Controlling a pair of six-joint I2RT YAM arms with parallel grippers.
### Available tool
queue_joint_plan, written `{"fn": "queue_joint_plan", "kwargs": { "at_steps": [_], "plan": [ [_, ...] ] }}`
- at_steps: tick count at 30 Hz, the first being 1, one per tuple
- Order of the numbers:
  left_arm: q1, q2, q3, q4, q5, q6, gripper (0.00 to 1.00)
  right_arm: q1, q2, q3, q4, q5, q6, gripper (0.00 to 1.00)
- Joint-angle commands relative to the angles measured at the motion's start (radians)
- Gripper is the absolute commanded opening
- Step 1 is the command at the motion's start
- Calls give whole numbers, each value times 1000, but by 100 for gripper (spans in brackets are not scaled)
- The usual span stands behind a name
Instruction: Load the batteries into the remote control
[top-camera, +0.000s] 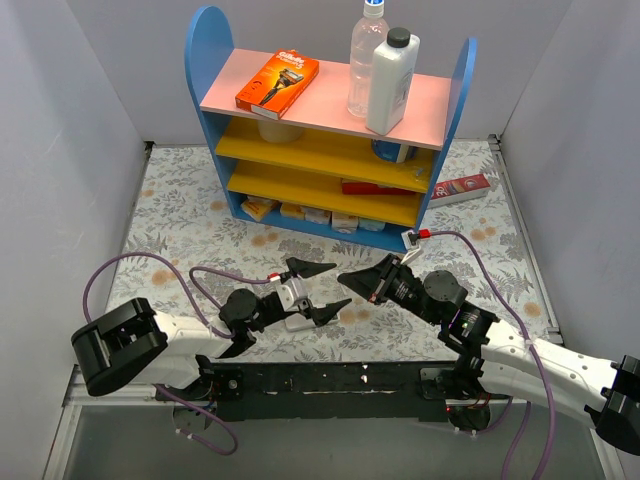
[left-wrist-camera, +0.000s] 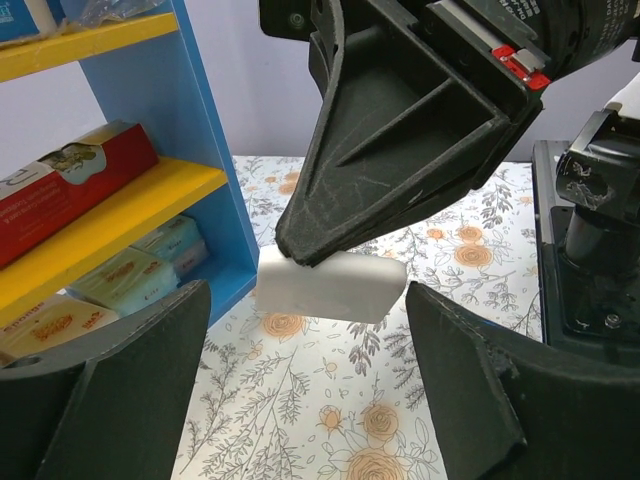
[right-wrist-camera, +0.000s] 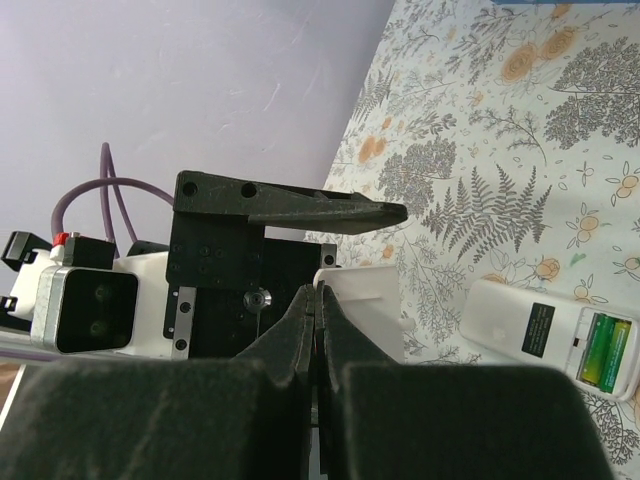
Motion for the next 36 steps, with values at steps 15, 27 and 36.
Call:
{"fn": "queue_joint_plan", "kwargs": {
  "at_steps": [15, 27, 36],
  "plan": [
    [-7, -48, 71, -178, -56, -36, 44, -2, -17, 16, 6, 19, -3, 1],
    [-14, -150, 271, -862, -171, -97, 43, -7, 15, 306, -506, 93, -366, 42],
    [-55, -137, 417, -1200, -182, -150, 43, -13, 152, 524, -832, 105, -541, 54]
  ]
}}
